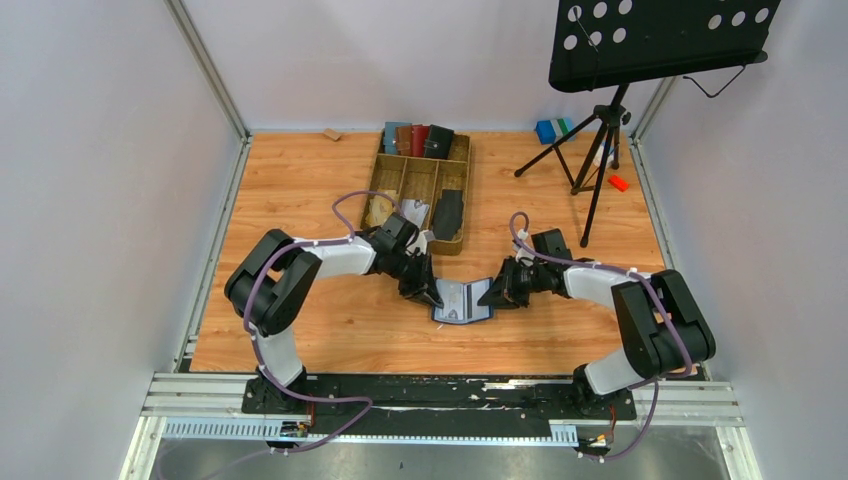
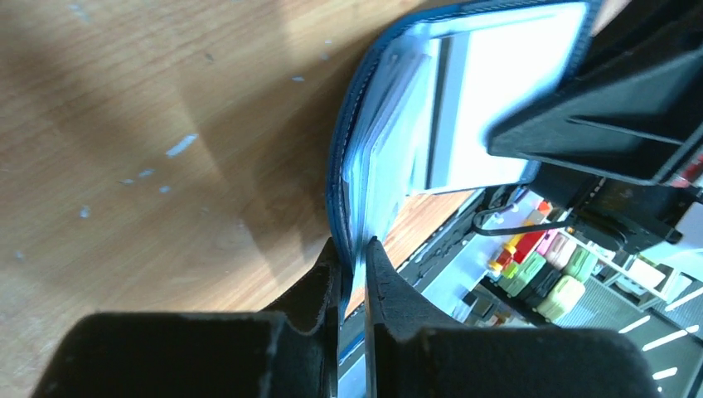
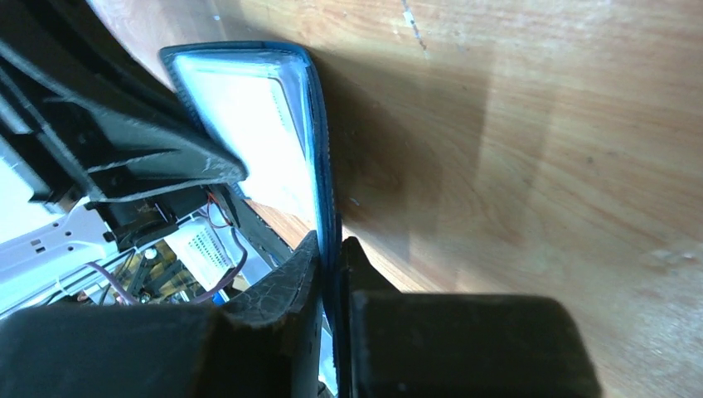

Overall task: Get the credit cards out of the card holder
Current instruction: Open the card holder at the center of the board, then remove the credit card from the card holder, then place the credit card in the storage box.

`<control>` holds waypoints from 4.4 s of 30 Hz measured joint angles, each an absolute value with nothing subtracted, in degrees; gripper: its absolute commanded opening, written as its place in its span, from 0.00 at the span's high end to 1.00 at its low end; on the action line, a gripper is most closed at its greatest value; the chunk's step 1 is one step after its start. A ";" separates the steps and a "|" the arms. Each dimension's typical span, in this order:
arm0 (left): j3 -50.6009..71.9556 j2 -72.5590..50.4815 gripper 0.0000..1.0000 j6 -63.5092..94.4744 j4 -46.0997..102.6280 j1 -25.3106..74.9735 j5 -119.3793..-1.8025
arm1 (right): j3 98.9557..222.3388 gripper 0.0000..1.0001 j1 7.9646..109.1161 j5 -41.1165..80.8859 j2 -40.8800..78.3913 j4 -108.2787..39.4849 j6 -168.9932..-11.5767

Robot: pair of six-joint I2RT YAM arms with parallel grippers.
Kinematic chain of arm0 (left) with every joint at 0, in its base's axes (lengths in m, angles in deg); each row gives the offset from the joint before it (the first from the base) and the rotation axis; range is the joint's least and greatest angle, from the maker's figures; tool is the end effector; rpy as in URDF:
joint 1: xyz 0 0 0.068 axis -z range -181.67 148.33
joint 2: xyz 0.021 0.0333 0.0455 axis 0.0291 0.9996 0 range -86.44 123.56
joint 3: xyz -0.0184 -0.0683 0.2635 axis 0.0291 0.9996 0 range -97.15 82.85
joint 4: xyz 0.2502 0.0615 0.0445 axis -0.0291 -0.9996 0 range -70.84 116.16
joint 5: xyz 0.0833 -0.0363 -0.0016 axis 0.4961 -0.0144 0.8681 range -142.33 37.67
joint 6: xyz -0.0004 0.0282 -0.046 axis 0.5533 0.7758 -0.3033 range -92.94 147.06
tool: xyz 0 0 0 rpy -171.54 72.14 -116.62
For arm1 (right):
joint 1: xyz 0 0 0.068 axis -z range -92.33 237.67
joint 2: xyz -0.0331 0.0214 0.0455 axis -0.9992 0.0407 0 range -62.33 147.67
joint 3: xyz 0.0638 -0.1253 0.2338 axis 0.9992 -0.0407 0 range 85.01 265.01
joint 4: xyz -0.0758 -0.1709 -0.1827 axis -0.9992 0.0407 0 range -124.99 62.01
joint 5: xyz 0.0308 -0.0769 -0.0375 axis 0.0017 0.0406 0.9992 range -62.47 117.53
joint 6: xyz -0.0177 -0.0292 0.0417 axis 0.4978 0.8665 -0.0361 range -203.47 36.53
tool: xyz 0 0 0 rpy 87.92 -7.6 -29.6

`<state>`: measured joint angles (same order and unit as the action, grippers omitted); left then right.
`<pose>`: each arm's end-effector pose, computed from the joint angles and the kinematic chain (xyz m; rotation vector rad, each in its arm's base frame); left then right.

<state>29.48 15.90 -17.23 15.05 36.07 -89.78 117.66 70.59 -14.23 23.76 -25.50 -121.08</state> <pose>0.2504 -0.2212 0.1373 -0.0944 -2.8501 1.2244 0.2243 0.0937 0.1264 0.2453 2.7929 1.2543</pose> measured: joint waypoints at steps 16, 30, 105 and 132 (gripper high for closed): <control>25.66 10.39 0.47 -9.58 -5.39 35.17 -82.20 | 117.09 1.00 71.37 -22.63 18.86 -34.00 -123.26; 21.64 -2.72 0.56 -13.91 -1.11 33.90 -85.30 | 121.74 1.00 71.37 -29.12 17.99 -34.87 -125.95; 37.22 -6.87 1.00 -36.86 34.78 22.08 -105.78 | 117.72 1.00 72.44 -35.30 17.29 -69.65 -155.15; -8.37 18.33 1.00 4.98 -19.68 17.36 -77.63 | 123.16 1.00 73.12 -28.50 13.51 -19.55 -120.57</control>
<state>-8.37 18.33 4.98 -19.68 17.36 -77.63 123.16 73.12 -28.50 13.51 -19.55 -120.57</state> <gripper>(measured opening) 0.006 0.105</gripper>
